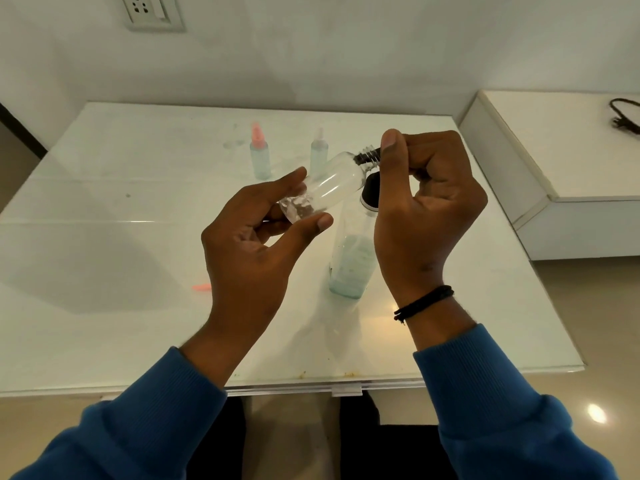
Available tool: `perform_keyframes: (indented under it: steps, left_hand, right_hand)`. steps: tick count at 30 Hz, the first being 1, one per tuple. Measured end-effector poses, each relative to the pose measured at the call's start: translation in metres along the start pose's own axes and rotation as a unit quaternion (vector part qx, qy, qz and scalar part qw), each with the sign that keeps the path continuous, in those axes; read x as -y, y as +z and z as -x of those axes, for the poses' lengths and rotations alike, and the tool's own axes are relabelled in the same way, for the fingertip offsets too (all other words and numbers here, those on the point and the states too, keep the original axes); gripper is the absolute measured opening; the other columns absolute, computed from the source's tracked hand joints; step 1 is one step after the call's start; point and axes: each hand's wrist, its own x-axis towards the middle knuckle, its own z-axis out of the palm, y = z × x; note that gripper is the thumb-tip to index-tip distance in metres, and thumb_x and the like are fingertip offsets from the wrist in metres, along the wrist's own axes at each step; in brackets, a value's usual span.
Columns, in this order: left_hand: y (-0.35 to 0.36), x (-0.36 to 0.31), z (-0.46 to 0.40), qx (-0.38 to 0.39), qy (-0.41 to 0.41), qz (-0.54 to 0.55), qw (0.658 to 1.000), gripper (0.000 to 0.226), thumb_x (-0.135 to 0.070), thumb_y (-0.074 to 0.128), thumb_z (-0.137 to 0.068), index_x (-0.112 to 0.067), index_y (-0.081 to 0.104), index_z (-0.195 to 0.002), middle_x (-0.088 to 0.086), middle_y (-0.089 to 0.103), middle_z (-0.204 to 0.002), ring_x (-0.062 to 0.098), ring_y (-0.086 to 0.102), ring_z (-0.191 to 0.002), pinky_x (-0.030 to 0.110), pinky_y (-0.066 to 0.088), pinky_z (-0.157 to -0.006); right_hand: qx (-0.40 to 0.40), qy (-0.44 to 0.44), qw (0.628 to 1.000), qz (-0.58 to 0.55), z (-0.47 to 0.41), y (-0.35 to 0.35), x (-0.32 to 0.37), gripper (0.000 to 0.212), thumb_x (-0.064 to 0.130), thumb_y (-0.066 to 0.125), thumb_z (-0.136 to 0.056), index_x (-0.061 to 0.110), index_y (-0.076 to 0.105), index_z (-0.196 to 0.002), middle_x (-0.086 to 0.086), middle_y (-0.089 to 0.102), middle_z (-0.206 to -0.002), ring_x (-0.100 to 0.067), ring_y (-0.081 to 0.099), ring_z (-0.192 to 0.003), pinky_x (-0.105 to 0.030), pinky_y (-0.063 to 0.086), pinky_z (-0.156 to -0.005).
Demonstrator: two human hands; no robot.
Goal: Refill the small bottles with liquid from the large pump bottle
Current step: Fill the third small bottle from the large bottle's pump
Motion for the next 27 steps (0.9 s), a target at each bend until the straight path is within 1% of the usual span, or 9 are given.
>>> perform_keyframes:
  steps: [3,8,10,13,14,18,21,23,27]
  left_hand:
    - [-0.0003,0.0,-0.0008,0.0,0.006,-0.007,1.0,0.045,-0.018,0.084,-0.084,-0.016,0.068,-0.125,-0.003,0.073,-0.115,0.019,0.072,-0.104,0.021,0.058,-0.089]
    - [-0.0005,0.0012,-0.0003,0.0,-0.001,-0.006,1.0,0.047,-0.017,0.085,-0.083,-0.013,0.068,-0.126,0.0,0.073,-0.117,0.02,0.072,-0.106,0.025,0.059,-0.09]
    - [-0.0001,0.0006,-0.0004,-0.001,0.003,-0.007,1.0,0.046,-0.017,0.085,-0.083,-0.014,0.068,-0.126,-0.001,0.073,-0.117,0.019,0.072,-0.105,0.024,0.059,-0.089]
    - [0.0002,0.0003,-0.0004,0.004,0.006,0.003,1.0,0.046,-0.016,0.085,-0.083,-0.013,0.068,-0.126,0.0,0.073,-0.114,0.022,0.073,-0.103,0.028,0.059,-0.09]
    - [0.0002,0.0003,-0.0003,0.005,0.007,0.002,1.0,0.045,-0.016,0.085,-0.084,-0.013,0.068,-0.126,0.0,0.073,-0.114,0.022,0.073,-0.103,0.028,0.059,-0.09]
    - [-0.0014,-0.0001,-0.0009,0.002,0.008,-0.012,1.0,0.046,-0.019,0.085,-0.083,-0.016,0.068,-0.126,-0.003,0.073,-0.115,0.019,0.072,-0.104,0.021,0.057,-0.089]
    - [-0.0007,-0.0009,-0.001,0.003,0.006,-0.006,1.0,0.045,-0.019,0.085,-0.083,-0.018,0.067,-0.125,-0.006,0.072,-0.114,0.017,0.072,-0.104,0.019,0.057,-0.088]
    - [-0.0008,-0.001,-0.0013,0.003,0.007,-0.002,1.0,0.045,-0.018,0.085,-0.083,-0.017,0.067,-0.125,-0.004,0.073,-0.114,0.019,0.072,-0.103,0.021,0.058,-0.088]
    - [-0.0014,0.0,-0.0006,0.004,0.007,-0.009,1.0,0.045,-0.019,0.085,-0.084,-0.016,0.068,-0.125,-0.001,0.073,-0.113,0.022,0.072,-0.103,0.023,0.058,-0.088]
  right_hand:
    - [-0.003,-0.006,1.0,0.004,-0.001,-0.0003,0.0009,0.023,0.006,0.067,-0.095,0.017,0.06,-0.076,0.012,0.056,-0.074,-0.006,0.056,-0.071,-0.02,0.047,-0.068]
    - [-0.002,-0.001,1.0,0.004,0.0029,0.0009,-0.0002,0.02,0.006,0.068,-0.095,0.017,0.062,-0.079,0.015,0.057,-0.077,-0.007,0.058,-0.072,-0.025,0.051,-0.067]
    - [-0.001,0.0,1.0,0.003,0.0004,-0.0001,0.0006,0.021,0.006,0.068,-0.095,0.015,0.062,-0.077,0.011,0.057,-0.075,-0.009,0.057,-0.071,-0.025,0.049,-0.066]
    - [-0.001,0.007,1.0,0.005,-0.0011,-0.0022,-0.0006,0.022,0.005,0.068,-0.095,0.009,0.064,-0.073,0.005,0.058,-0.073,-0.01,0.056,-0.07,-0.023,0.047,-0.066]
    - [0.001,0.008,1.0,0.006,-0.0003,-0.0022,-0.0007,0.022,0.005,0.068,-0.095,0.009,0.065,-0.074,0.005,0.058,-0.073,-0.011,0.056,-0.07,-0.024,0.047,-0.066]
    - [0.002,0.004,1.0,0.002,0.0025,0.0,-0.0007,0.018,0.005,0.068,-0.095,0.014,0.064,-0.079,0.011,0.058,-0.077,-0.012,0.059,-0.071,-0.027,0.051,-0.066]
    - [0.003,0.009,1.0,-0.001,-0.0003,-0.0008,-0.0006,0.02,0.004,0.068,-0.094,0.009,0.065,-0.075,0.008,0.057,-0.074,-0.011,0.057,-0.07,-0.024,0.048,-0.066]
    - [0.003,0.016,1.0,-0.002,-0.0009,-0.0013,-0.0012,0.021,0.004,0.068,-0.094,0.006,0.065,-0.073,0.005,0.057,-0.072,-0.011,0.055,-0.069,-0.021,0.046,-0.066]
    - [0.004,0.019,1.0,-0.001,0.0031,0.0001,-0.0014,0.019,0.004,0.068,-0.095,0.008,0.066,-0.077,0.009,0.058,-0.076,-0.008,0.057,-0.072,-0.021,0.048,-0.067]
